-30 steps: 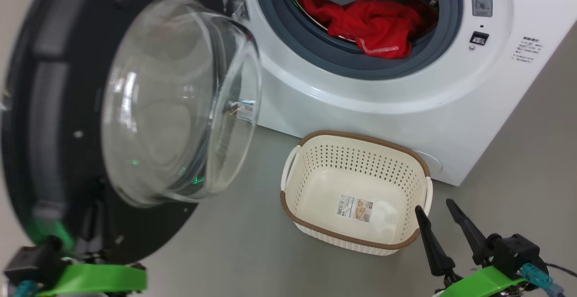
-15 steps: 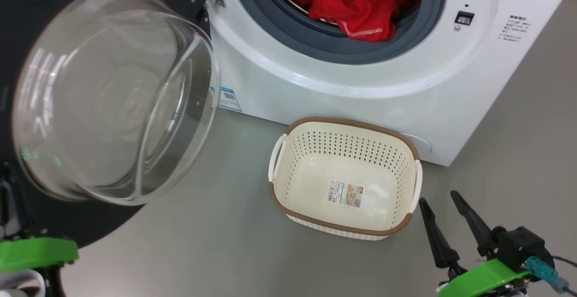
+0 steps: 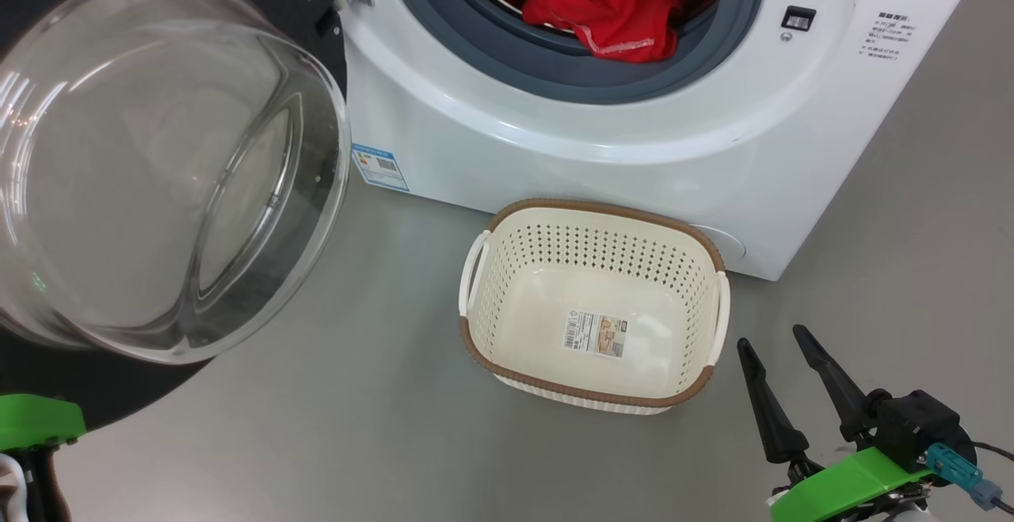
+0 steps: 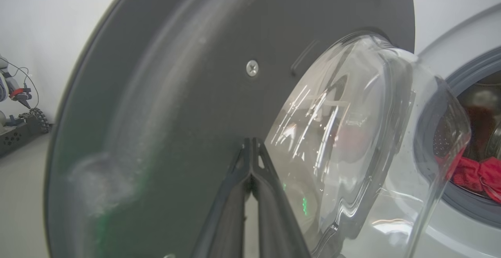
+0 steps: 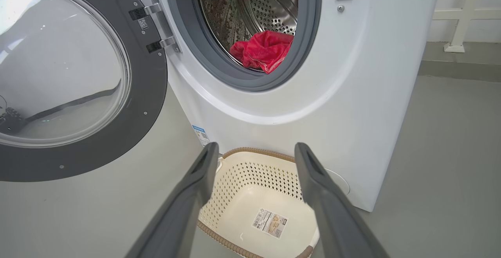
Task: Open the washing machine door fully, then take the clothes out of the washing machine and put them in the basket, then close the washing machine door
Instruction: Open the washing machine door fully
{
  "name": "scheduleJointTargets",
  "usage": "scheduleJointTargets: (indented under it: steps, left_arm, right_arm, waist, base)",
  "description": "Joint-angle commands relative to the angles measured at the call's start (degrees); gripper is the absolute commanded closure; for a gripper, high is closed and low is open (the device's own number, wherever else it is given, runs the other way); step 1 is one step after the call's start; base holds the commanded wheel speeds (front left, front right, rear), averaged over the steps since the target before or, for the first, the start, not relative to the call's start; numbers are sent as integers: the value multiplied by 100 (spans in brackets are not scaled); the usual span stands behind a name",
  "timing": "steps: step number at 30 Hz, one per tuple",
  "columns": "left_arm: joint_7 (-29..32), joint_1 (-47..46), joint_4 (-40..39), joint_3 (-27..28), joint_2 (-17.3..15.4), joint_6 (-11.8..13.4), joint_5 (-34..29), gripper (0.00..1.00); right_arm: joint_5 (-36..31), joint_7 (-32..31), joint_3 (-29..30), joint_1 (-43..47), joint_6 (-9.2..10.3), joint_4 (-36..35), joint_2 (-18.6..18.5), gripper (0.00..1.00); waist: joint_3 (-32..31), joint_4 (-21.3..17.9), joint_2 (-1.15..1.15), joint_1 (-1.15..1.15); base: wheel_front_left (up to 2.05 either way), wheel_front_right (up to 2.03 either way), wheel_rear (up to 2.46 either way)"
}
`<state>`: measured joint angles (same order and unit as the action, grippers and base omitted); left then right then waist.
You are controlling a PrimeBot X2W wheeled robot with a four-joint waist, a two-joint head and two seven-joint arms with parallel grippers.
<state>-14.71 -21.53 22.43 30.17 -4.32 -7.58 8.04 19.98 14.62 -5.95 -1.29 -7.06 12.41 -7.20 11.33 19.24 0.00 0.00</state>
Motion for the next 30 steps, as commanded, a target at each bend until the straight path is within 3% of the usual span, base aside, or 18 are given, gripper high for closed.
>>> scheduleJointTargets:
  steps: [1,14,17,19,22,25,28,30]
  left_arm:
    - [-29,-112,-120,223,-280,13,-53,100]
    - [-29,737,-425,-318,-67,10,215,97]
    - [-29,980,-598,-406,13,10,342,78]
    - [-29,1059,-652,-438,37,10,386,74]
    - [-29,1292,-818,-637,87,9,550,57]
    - [-29,1506,-961,-848,113,9,672,51]
    - [-29,1681,-1046,-1072,128,9,775,3]
    - [-29,1752,-1080,-1197,133,9,828,0]
  right_arm:
    - [-89,38,-122,-112,-43,-143,-47,0]
    - [-40,38,-295,-47,-43,-83,42,0]
    - [-27,38,-311,-23,-43,-82,48,0]
    - [-21,38,-310,-18,-43,-84,49,0]
    - [-6,38,-305,-13,-43,-85,58,0]
    - [-7,38,-297,-11,-43,-99,73,0]
    - [-1,38,-276,-11,-43,-108,90,0]
    - [-2,38,-257,-11,-43,-113,100,0]
  waist:
    - [-27,-1,0,0]
    - [-413,-89,0,0]
    - [-478,-123,0,0]
    - [-497,-140,0,0]
    - [-547,-215,0,0]
    - [-584,-311,0,0]
    - [-608,-437,0,0]
    - [-608,-531,0,0]
  base:
    - [0,0,0]
    - [0,0,0]
    - [0,0,0]
    - [0,0,0]
    - [0,0,0]
    - [0,0,0]
    - [0,0,0]
    - [0,0,0]
